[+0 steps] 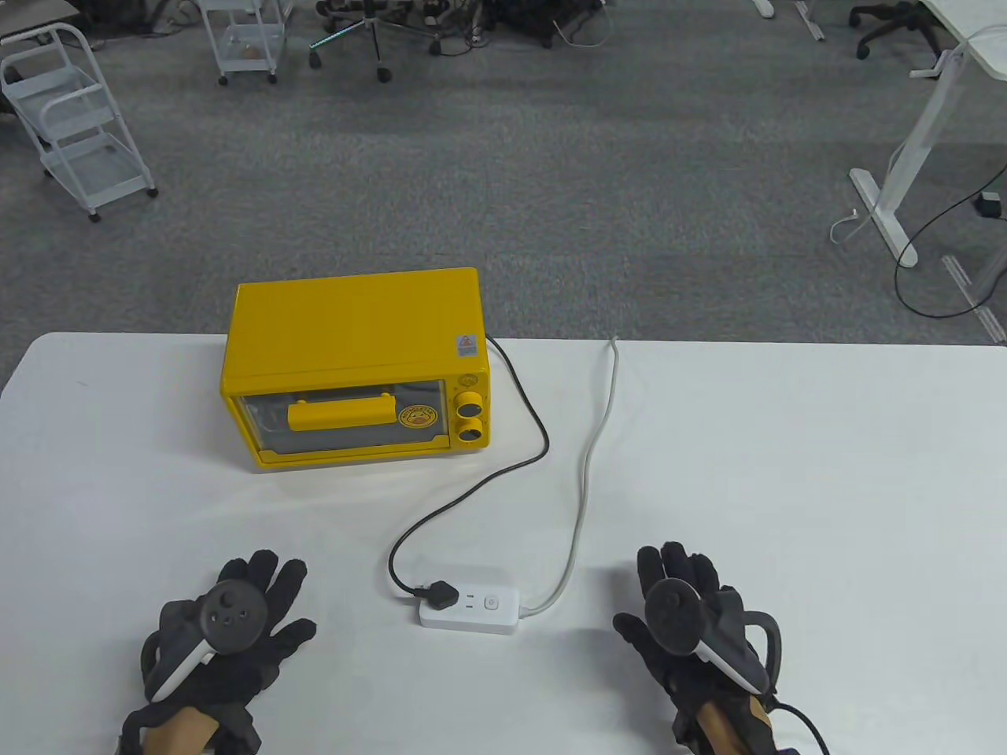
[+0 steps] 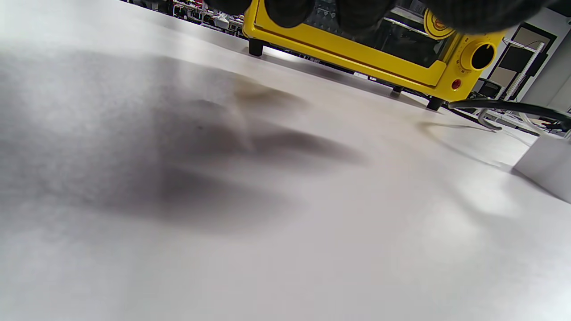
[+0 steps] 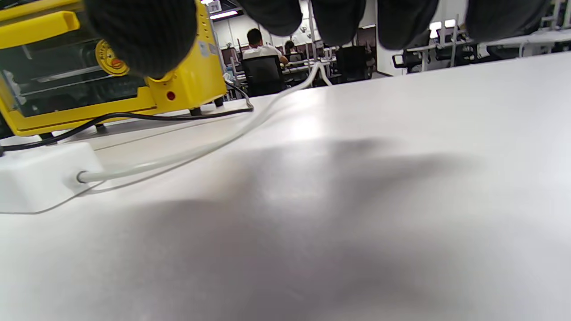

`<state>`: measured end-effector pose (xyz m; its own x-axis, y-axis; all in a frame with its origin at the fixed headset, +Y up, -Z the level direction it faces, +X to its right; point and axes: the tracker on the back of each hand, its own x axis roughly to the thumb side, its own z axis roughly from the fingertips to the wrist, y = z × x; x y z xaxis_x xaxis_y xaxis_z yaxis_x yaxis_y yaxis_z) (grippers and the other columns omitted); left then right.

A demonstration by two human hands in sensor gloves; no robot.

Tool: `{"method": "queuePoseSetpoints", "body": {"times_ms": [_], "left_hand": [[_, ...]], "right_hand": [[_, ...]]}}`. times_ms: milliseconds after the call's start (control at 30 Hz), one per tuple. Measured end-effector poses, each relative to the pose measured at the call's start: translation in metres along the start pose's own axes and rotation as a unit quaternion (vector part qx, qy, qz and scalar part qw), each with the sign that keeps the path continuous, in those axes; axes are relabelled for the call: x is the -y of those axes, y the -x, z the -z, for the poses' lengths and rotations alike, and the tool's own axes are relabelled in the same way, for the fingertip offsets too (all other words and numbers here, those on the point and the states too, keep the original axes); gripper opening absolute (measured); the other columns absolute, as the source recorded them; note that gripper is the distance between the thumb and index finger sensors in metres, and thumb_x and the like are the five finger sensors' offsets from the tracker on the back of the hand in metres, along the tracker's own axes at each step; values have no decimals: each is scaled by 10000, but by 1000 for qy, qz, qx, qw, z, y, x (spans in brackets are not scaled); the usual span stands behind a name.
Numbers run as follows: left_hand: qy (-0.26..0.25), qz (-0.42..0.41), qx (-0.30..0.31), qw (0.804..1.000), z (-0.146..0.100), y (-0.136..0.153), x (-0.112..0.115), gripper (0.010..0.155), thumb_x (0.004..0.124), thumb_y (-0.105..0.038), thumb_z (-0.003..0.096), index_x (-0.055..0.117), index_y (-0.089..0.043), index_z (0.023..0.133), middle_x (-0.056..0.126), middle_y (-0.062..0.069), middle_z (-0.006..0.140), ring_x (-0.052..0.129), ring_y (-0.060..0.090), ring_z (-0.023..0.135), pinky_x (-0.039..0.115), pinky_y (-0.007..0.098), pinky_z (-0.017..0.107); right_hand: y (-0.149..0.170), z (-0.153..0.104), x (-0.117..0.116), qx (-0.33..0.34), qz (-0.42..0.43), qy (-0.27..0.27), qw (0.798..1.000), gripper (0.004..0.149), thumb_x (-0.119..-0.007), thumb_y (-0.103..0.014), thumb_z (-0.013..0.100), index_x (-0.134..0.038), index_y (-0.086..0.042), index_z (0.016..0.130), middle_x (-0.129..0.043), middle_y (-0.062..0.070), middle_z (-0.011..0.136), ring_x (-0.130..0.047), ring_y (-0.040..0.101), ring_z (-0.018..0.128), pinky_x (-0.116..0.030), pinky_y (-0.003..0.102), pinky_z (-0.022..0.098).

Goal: Plug the oven into the power strip

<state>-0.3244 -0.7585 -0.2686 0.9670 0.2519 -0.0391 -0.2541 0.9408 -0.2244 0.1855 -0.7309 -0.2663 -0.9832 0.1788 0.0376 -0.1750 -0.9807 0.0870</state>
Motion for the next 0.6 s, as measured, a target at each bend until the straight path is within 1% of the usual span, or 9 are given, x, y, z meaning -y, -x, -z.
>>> {"method": "queuePoseSetpoints", "body": {"times_ms": [100,233,433,600], "left_hand": [[0,3,1,1000,0,0,0,875,594,-662,346,433,-406,1167,283,26,1316,319,431,1205,388,706,788],[-9,4,4,1000,1,0,-2,887,588,-667,339,418,-403,1169,278,29,1316,313,430,1205,383,707,788],[-9,6,5,1000,0,0,-1,884,590,-666,341,425,-400,1168,284,29,1316,318,428,1205,384,708,786],[-3,14,7,1000,1,-2,1,884,588,-667,342,425,-399,1168,285,30,1316,321,429,1205,387,708,786]], "right_hand": [[8,3,-5,-9,4,-10,1000,850,-723,-562,442,-410,-174,1130,-386,245,1191,-423,615,1075,-505,819,648],[8,6,-10,-7,9,-20,1000,858,-721,-566,440,-396,-174,1131,-363,244,1194,-387,625,1075,-472,827,651],[5,5,-8,3,13,-7,1000,860,-719,-568,439,-392,-175,1131,-358,244,1194,-375,621,1077,-452,826,654],[3,6,-12,3,8,-17,1000,859,-717,-566,441,-391,-171,1131,-360,243,1193,-379,622,1076,-452,824,655]]}}
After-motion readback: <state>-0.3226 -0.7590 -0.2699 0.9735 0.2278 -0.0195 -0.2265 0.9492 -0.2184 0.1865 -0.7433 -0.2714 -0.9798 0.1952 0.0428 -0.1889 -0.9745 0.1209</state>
